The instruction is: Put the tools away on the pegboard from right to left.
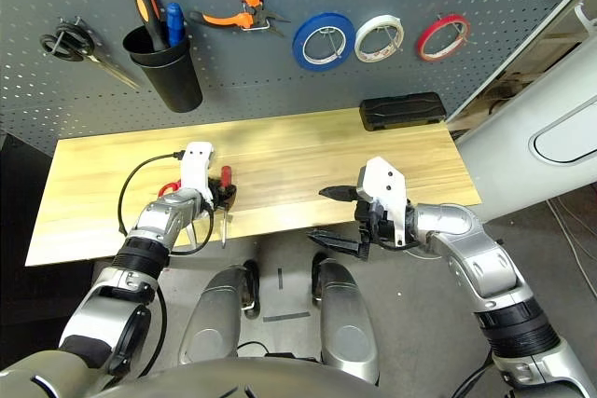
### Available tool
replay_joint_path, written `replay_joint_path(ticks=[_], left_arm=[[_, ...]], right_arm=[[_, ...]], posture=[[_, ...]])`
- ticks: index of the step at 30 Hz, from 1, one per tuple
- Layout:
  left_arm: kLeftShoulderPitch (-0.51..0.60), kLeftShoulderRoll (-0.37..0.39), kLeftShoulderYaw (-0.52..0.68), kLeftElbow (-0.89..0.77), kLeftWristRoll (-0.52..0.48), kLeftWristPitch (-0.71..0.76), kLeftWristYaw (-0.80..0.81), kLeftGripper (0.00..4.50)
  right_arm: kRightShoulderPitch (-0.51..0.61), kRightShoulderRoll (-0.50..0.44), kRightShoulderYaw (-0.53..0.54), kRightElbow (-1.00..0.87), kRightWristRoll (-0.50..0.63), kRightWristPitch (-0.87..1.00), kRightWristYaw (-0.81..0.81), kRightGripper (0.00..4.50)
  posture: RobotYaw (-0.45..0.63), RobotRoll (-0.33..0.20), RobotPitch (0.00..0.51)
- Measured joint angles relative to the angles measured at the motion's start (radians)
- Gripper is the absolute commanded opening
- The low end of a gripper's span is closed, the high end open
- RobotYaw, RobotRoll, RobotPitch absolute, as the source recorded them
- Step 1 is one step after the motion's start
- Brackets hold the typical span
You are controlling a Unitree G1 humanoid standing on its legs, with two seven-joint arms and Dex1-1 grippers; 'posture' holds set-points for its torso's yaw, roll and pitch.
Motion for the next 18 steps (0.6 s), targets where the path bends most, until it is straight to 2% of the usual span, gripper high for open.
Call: replay_joint_path(ticks=[3, 9, 16, 18], left_arm=[[0.028, 0.002, 0.014, -0.096, -0.011, 0.036, -0.008, 0.87], [0.084, 0.031, 0.057, -0.497, -0.067, 0.205, -0.019, 0.87], [0.201, 0.109, 0.132, -0.817, -0.134, 0.371, -0.024, 0.87], [0.235, 0.16, 0.156, -0.903, -0.159, 0.396, -0.044, 0.87]], right_arm=[[-0.004, 0.0, -0.006, 0.011, 0.007, 0.0, -0.001, 4.5], [-0.004, -0.01, -0.074, 0.039, 0.066, 0.007, 0.03, 4.5], [-0.036, -0.034, -0.179, 0.076, 0.221, 0.018, 0.158, 4.5], [-0.058, -0.051, -0.212, 0.086, 0.256, 0.021, 0.191, 4.5]], posture=[[-0.08, 0.0, 0.235], [-0.03, 0.0, 0.199], [0.02, 0.0, 0.147], [0.03, 0.0, 0.135]])
